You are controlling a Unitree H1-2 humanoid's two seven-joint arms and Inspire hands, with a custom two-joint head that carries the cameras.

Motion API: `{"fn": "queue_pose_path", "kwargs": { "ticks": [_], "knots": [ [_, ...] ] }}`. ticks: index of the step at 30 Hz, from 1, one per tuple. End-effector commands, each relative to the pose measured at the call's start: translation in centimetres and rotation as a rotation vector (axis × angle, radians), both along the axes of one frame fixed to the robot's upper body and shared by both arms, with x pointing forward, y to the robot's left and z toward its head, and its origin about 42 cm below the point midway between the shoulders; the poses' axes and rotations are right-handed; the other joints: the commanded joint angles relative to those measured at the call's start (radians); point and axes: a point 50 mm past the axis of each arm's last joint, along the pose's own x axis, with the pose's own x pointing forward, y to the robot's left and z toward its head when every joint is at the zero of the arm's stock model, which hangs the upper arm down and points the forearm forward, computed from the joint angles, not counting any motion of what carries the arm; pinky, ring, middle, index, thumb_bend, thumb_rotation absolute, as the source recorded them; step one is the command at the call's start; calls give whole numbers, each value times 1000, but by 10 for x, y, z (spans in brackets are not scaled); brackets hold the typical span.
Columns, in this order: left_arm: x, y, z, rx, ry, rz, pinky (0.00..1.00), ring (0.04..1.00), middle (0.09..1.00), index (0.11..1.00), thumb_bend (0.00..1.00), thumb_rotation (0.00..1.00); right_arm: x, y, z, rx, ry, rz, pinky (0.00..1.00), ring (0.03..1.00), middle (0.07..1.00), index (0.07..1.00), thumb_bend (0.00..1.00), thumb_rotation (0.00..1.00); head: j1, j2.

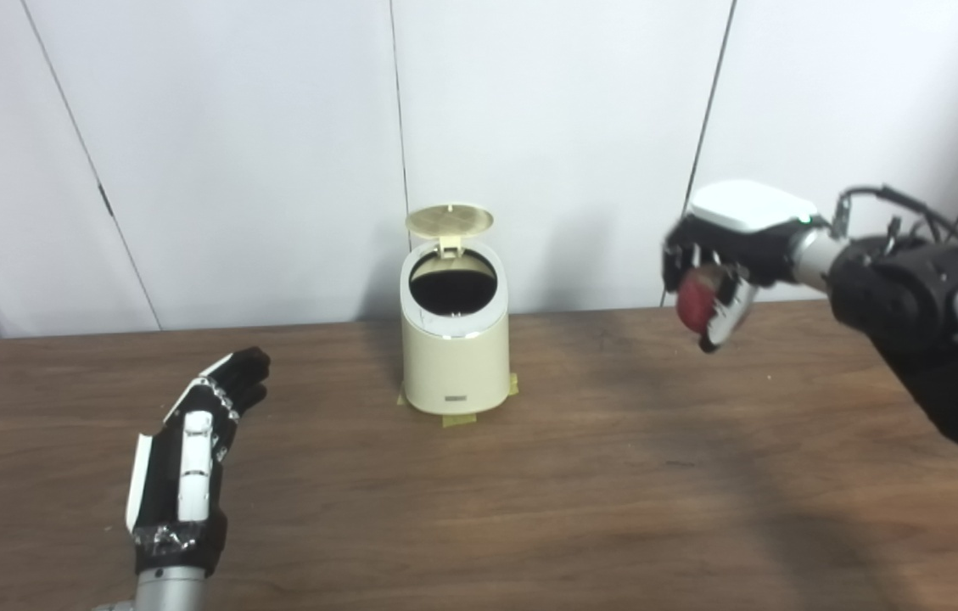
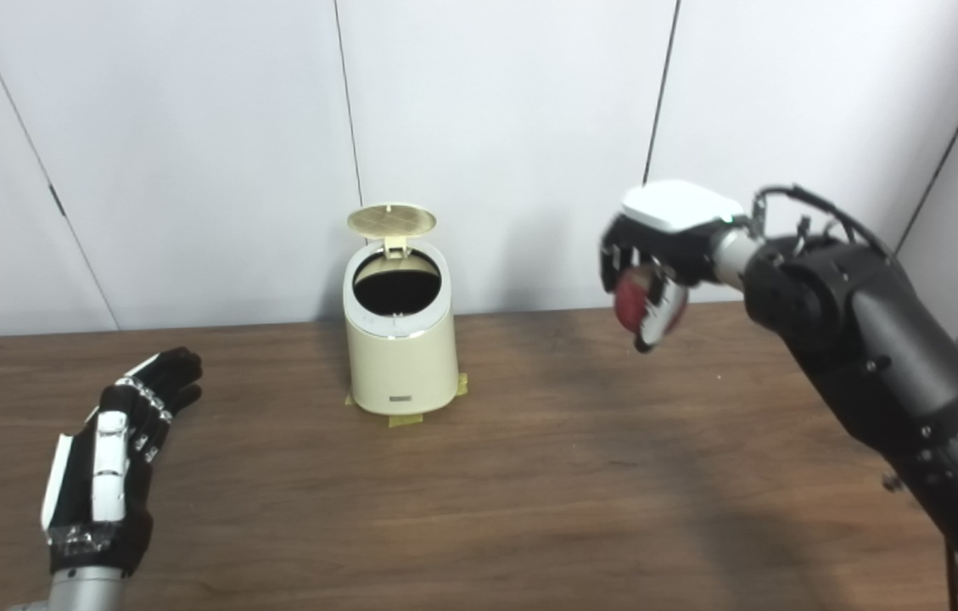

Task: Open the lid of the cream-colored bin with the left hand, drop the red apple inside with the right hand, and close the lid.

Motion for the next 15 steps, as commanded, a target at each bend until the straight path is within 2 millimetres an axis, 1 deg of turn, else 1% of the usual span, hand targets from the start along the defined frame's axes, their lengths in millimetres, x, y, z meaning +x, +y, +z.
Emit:
{"fn": "queue_pose_path", "kwargs": {
  "ticks": [1, 3, 4, 5, 7, 10, 13, 15],
  "knots": [
    [8, -4, 15, 10, -85, -7, 832, 833, 799, 760, 529, 904, -7, 13, 47, -7, -118, 54, 381, 440, 508, 472, 521, 0, 0, -1],
    [9, -5, 14, 14, -86, -8, 830, 831, 798, 758, 538, 908, -11, 23, 56, -17, -135, 81, 347, 412, 483, 477, 522, 0, 3, -4],
    [9, -6, 14, 10, -85, -7, 831, 831, 797, 758, 541, 909, -13, 32, 63, -15, -143, 91, 337, 402, 475, 480, 522, 0, 4, -6],
    [10, -7, 14, 6, -85, -6, 836, 833, 798, 756, 548, 901, -16, 39, 68, -13, -148, 99, 313, 391, 474, 496, 519, 0, 4, -7],
    [11, -8, 13, -2, -85, -7, 840, 836, 798, 755, 553, 891, -19, 52, 78, -13, -157, 121, 294, 373, 470, 493, 518, 0, 6, -9],
    [12, -9, 12, -13, -85, -9, 852, 848, 804, 757, 543, 873, -23, 71, 94, -25, -185, 174, 316, 405, 492, 481, 520, 0, 12, -12],
    [13, -12, 12, -10, -85, 4, 850, 838, 797, 751, 535, 859, -26, 90, 105, -46, -221, 228, 298, 401, 502, 482, 519, 0, 17, -16],
    [14, -13, 12, 1, -86, 12, 835, 831, 799, 755, 530, 870, -27, 100, 111, -59, -239, 271, 291, 405, 495, 479, 520, 0, 22, -18]
  ]
}}
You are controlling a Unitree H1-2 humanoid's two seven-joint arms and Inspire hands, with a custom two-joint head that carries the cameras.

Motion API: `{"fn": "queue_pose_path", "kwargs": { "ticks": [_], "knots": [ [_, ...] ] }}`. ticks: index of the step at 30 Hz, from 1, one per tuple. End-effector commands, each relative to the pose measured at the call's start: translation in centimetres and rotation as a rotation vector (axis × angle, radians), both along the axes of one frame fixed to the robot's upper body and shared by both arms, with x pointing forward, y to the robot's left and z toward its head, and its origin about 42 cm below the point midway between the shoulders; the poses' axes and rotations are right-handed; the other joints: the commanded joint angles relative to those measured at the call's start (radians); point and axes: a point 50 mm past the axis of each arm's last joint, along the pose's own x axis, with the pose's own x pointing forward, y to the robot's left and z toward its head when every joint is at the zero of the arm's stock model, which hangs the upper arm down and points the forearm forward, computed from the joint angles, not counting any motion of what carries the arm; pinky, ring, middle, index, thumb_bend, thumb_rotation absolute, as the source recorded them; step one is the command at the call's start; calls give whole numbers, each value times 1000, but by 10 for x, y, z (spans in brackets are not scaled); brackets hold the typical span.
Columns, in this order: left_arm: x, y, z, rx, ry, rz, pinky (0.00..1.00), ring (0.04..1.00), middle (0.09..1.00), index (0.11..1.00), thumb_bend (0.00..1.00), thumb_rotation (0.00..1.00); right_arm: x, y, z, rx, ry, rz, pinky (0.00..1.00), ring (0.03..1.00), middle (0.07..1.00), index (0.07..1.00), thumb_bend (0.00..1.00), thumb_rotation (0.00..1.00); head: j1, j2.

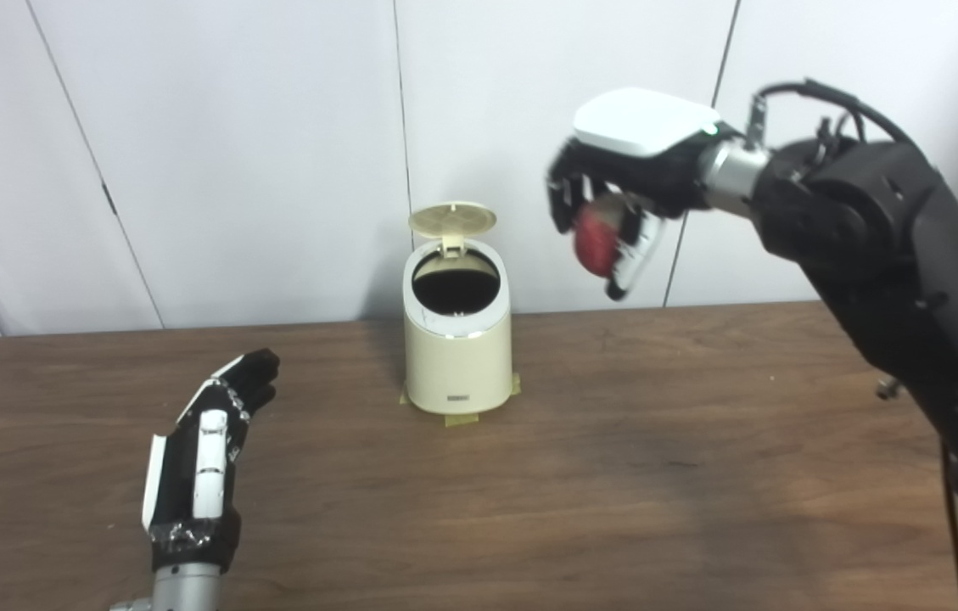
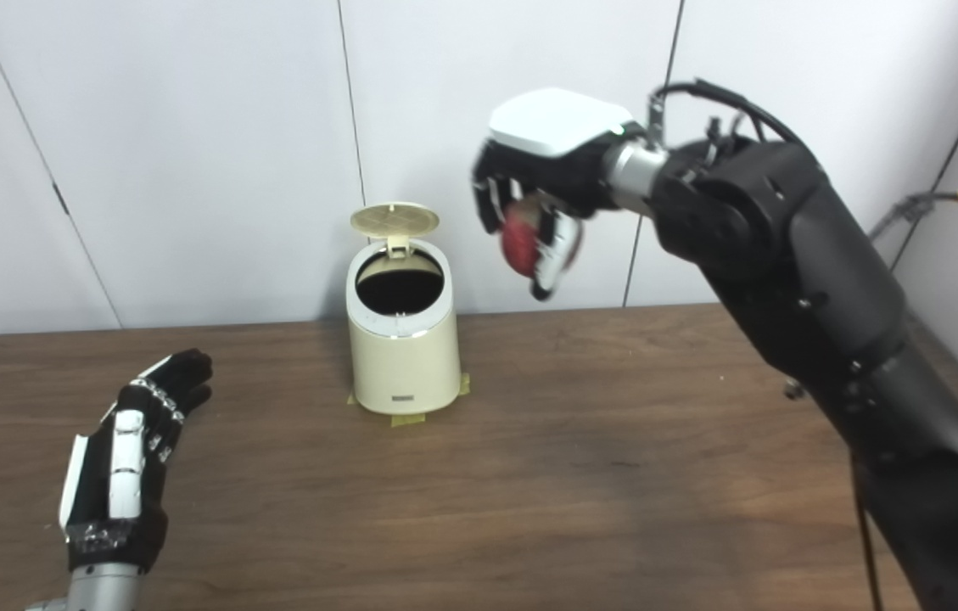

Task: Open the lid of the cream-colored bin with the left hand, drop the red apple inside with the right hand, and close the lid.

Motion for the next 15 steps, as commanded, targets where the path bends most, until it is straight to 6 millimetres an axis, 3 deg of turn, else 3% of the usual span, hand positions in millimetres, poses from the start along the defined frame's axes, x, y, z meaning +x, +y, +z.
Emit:
{"fn": "queue_pose_path", "kwargs": {
  "ticks": [1, 9, 15],
  "knots": [
    [9, -5, 16, 21, -85, 1, 827, 827, 798, 755, 534, 870, -8, 10, 37, -7, -122, 46, 274, 405, 492, 485, 520, 0, -1, 0],
    [10, -10, 16, 19, -79, 5, 826, 829, 795, 758, 548, 874, -10, 49, 45, 45, -139, 115, 200, 363, 451, 509, 516, 0, 15, -4],
    [9, -14, 17, 16, -89, 11, 833, 827, 793, 754, 553, 864, -4, 69, 41, 72, -124, 174, 225, 365, 471, 516, 515, 0, 25, -4]
  ]
}}
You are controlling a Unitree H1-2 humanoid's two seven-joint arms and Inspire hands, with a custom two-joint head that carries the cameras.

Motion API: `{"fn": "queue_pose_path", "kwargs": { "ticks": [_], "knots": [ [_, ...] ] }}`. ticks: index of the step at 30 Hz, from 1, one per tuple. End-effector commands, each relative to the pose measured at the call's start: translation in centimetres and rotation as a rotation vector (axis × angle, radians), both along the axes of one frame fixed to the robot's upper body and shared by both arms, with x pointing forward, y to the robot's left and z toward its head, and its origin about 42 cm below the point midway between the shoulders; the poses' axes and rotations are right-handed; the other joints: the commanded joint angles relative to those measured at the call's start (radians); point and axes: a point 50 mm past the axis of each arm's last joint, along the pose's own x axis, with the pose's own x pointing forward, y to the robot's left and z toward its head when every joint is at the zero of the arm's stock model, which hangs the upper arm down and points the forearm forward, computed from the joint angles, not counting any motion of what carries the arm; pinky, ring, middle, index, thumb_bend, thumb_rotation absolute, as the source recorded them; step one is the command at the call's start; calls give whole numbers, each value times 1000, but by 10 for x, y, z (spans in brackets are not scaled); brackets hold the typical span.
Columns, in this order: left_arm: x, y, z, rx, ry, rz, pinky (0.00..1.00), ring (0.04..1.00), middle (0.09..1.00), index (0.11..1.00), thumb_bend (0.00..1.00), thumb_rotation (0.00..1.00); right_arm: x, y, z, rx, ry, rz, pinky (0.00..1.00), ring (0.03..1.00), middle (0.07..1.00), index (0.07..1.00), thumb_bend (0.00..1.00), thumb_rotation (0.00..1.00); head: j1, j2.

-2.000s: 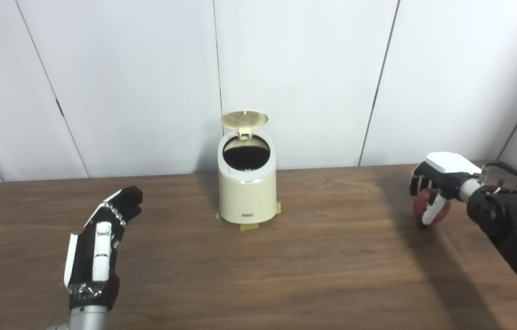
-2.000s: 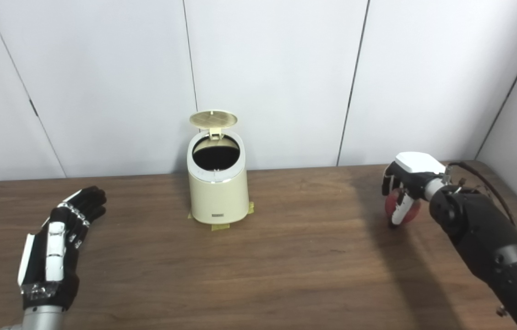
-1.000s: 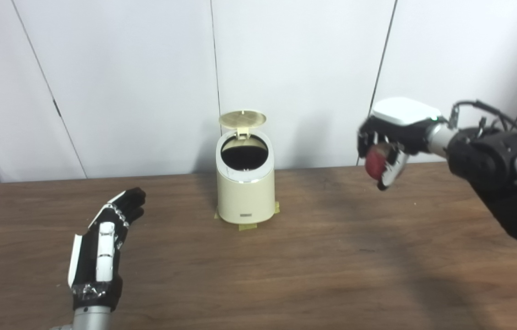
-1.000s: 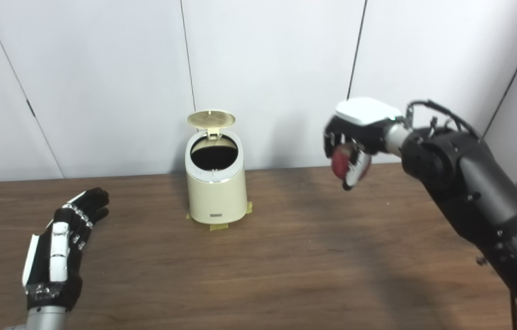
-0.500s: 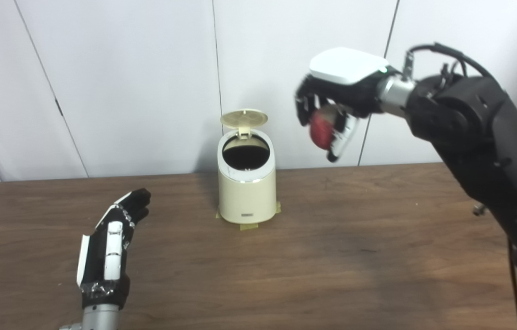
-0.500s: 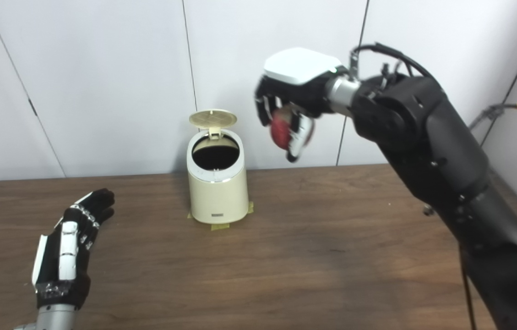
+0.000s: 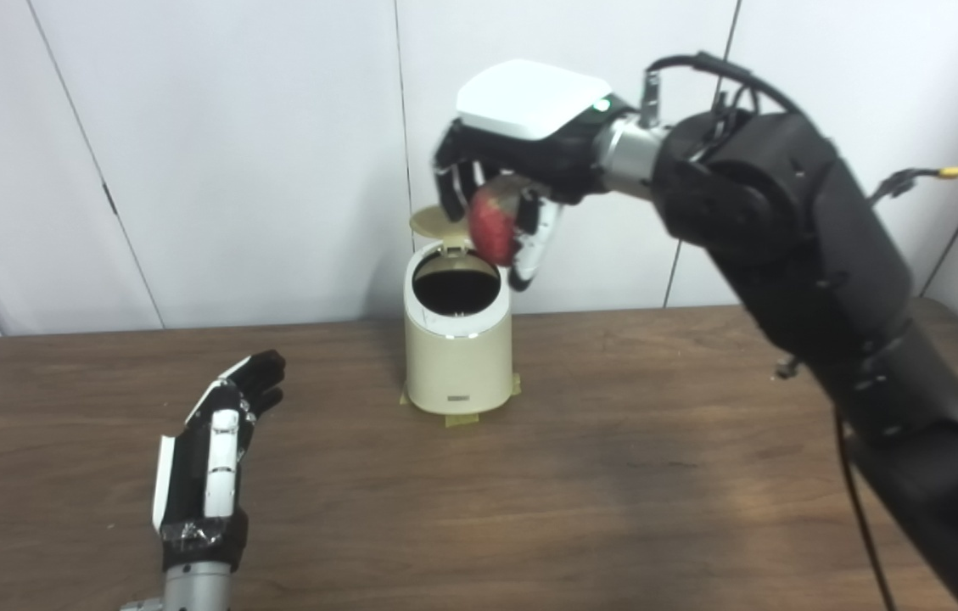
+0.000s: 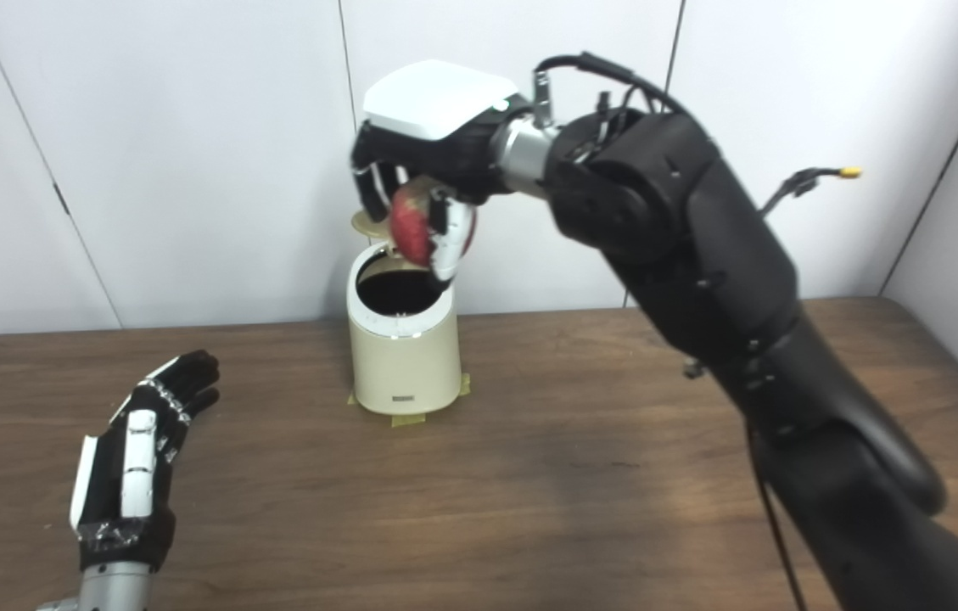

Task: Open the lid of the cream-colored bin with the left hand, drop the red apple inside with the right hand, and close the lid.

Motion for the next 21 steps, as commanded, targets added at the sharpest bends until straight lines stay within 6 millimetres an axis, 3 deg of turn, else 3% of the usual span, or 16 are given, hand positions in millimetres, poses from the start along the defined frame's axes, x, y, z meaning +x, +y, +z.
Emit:
{"fn": "queue_pose_path", "kwargs": {
  "ticks": [1, 8, 21],
  "knots": [
    [7, -6, 21, 11, -99, -6, 830, 824, 791, 753, 548, 860, -2, 5, 32, 29, -113, 23, 217, 358, 463, 519, 514, 0, 0, 1],
    [7, -10, 22, 20, -104, 8, 810, 818, 786, 748, 554, 856, 12, 20, 19, 74, -100, 29, 264, 388, 490, 479, 519, 0, 12, 2],
    [4, -12, 25, 8, -102, 7, 816, 816, 787, 756, 562, 839, 43, 23, -11, 99, -90, 34, 290, 396, 494, 485, 519, 0, 16, 5]
  ]
}}
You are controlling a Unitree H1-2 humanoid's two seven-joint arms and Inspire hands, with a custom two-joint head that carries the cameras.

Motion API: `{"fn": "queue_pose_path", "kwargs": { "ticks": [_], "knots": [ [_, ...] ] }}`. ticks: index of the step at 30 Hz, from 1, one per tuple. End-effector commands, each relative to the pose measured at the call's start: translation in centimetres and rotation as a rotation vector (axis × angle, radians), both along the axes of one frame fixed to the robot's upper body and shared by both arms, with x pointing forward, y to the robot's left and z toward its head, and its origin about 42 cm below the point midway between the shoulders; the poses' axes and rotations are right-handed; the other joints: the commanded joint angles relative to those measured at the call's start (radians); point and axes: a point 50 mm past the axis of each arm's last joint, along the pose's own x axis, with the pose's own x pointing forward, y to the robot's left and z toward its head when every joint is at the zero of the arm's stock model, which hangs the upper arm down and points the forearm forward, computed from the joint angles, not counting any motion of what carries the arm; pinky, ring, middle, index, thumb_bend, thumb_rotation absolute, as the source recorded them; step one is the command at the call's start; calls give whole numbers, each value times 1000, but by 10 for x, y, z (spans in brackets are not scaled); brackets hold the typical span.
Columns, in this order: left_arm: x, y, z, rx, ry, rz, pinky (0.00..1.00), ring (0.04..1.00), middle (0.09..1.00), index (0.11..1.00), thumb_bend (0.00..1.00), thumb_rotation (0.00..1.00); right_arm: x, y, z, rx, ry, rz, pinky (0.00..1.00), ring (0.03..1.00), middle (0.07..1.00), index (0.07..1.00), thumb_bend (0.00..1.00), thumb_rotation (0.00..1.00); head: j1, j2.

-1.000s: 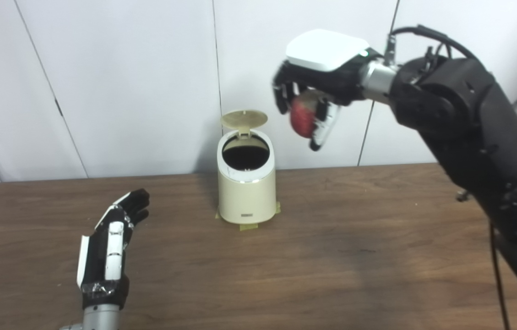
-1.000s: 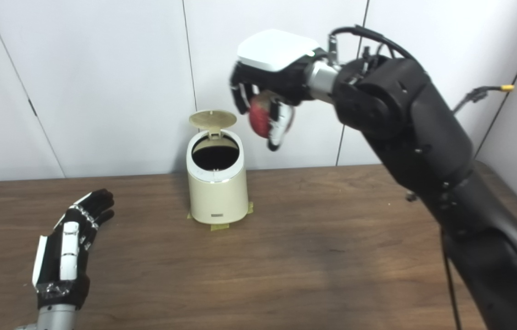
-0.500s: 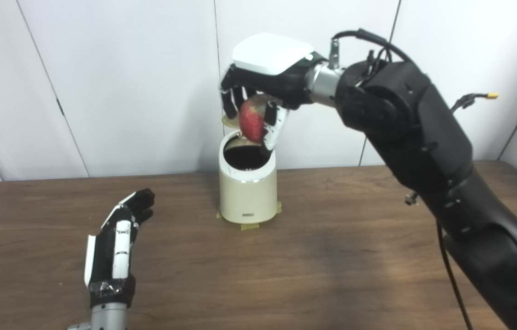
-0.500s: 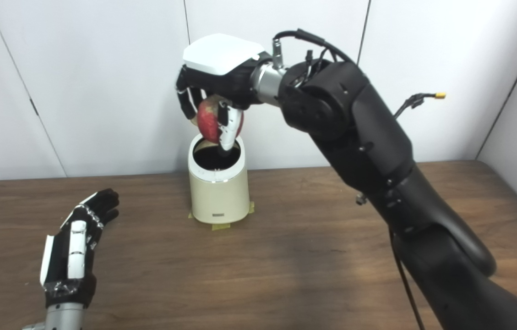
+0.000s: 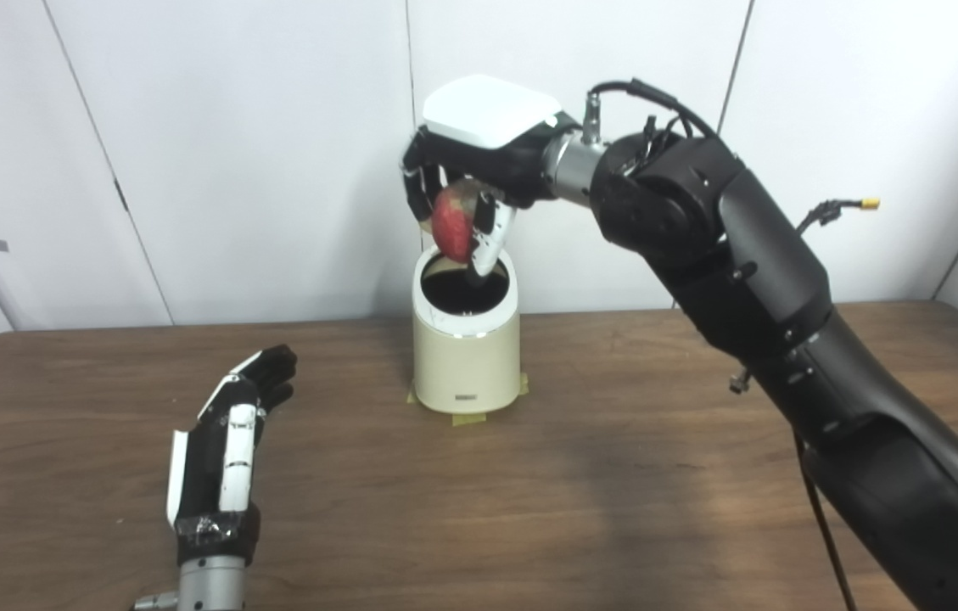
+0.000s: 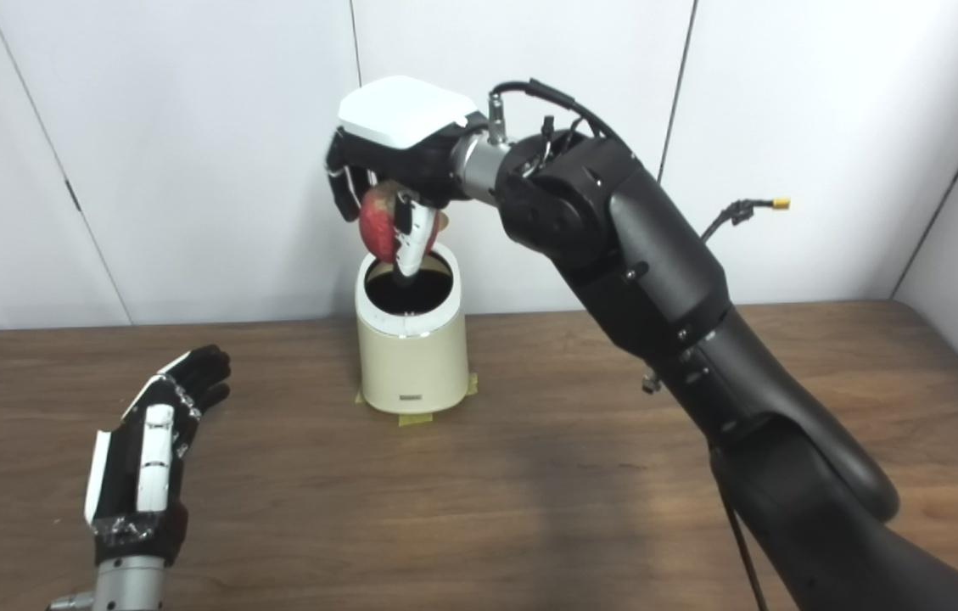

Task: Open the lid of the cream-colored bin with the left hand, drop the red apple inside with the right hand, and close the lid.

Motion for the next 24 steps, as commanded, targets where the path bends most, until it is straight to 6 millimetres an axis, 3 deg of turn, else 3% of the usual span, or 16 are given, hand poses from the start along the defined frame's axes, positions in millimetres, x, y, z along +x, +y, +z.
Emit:
{"fn": "queue_pose_path", "kwargs": {
  "ticks": [1, 13, 19, 24],
  "knots": [
    [4, -6, 22, 1, -93, -8, 814, 815, 785, 756, 563, 839, -1, 4, 23, 41, -90, 30, 291, 397, 495, 485, 519, 0, 1, 1],
    [2, -9, 24, -10, -89, -12, 839, 818, 789, 760, 564, 833, 20, 1, 3, 42, -44, -37, 318, 410, 501, 478, 520, 0, 5, 8],
    [1, -10, 25, -16, -87, -17, 840, 825, 792, 765, 568, 827, 26, 2, -7, 56, -16, -56, 274, 380, 467, 497, 519, 0, 9, 10],
    [2, -11, 25, -18, -90, -18, 847, 829, 791, 764, 571, 826, 31, 2, -17, 53, -53, -48, 263, 401, 492, 493, 520, 0, 14, 11]
  ]
}}
